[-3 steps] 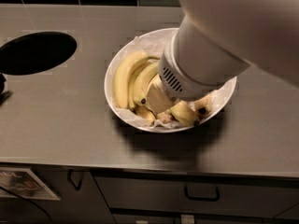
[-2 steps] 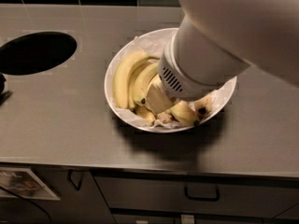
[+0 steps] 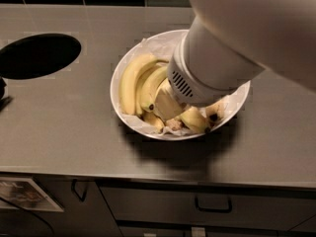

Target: Pick banana from white bowl

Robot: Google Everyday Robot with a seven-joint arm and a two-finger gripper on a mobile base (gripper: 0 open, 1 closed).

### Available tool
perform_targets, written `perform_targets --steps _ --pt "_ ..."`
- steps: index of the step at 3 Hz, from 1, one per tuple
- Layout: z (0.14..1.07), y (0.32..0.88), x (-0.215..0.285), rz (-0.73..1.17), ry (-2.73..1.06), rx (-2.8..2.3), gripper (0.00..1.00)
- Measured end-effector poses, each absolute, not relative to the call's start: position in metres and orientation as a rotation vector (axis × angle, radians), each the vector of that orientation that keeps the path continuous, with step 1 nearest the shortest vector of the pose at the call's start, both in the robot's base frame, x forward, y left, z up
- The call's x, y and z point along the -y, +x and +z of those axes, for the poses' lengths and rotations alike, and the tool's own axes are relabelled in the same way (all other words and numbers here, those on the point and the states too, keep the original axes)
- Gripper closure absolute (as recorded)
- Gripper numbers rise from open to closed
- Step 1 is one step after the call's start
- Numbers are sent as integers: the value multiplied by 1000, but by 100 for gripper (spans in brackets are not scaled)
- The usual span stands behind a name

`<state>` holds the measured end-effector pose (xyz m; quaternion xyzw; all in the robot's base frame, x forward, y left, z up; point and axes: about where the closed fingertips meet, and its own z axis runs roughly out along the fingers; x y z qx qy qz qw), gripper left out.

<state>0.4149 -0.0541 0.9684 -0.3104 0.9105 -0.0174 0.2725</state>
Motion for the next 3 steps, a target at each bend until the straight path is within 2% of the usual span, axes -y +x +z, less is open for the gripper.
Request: perform_targets --steps 3 --pt "959 419 60 -49 -805 -2477 38"
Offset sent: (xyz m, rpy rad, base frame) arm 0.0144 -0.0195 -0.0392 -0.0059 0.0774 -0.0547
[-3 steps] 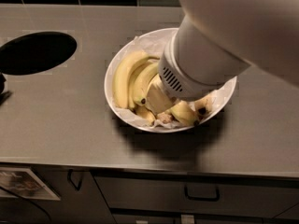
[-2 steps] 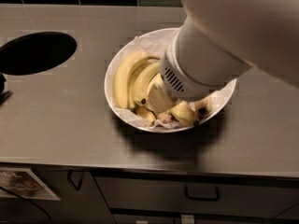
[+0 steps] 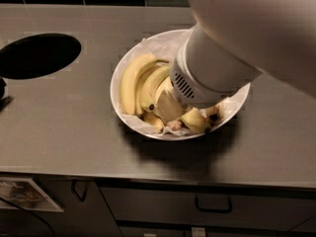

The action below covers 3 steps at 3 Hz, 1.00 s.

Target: Pick banana from white bowl

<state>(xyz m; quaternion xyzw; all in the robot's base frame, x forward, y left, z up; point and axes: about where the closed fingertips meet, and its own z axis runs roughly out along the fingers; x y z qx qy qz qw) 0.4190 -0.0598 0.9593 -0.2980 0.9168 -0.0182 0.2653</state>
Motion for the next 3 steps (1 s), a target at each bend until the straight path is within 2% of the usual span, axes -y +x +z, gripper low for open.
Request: perform_targets --steps 3 --pt "935 429 66 -48 -802 -2530 44"
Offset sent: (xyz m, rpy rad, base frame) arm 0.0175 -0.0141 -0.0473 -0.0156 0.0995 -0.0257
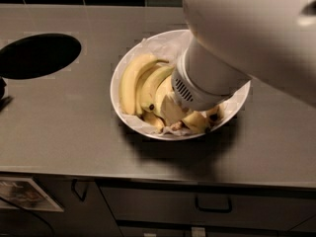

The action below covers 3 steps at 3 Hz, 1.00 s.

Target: Pick banana from white bowl

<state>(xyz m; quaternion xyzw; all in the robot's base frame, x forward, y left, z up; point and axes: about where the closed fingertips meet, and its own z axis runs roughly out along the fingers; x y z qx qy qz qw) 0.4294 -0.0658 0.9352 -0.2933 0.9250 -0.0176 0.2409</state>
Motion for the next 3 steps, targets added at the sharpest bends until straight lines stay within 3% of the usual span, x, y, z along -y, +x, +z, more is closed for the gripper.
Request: perform_targets --steps 3 --pt "918 436 73 -55 -791 -2572 47"
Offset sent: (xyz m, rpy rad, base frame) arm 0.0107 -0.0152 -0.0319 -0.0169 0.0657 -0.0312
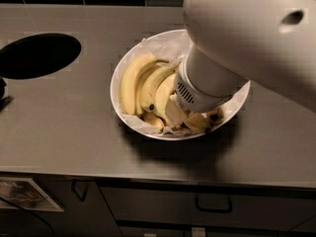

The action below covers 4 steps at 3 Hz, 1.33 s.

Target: Pick banana from white bowl

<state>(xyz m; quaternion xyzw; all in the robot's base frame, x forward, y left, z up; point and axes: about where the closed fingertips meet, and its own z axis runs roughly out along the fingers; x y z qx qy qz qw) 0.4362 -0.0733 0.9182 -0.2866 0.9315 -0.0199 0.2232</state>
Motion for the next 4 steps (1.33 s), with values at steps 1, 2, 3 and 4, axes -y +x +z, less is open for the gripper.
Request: perform_targets --steps 1,2,3,4 --pt "915 437 75 -57 -792 -2581 66" --pt "915 437 75 -57 -792 -2581 89" --pt "915 437 75 -57 -792 -2581 100" --pt "935 433 76 -13 -805 -2519 100"
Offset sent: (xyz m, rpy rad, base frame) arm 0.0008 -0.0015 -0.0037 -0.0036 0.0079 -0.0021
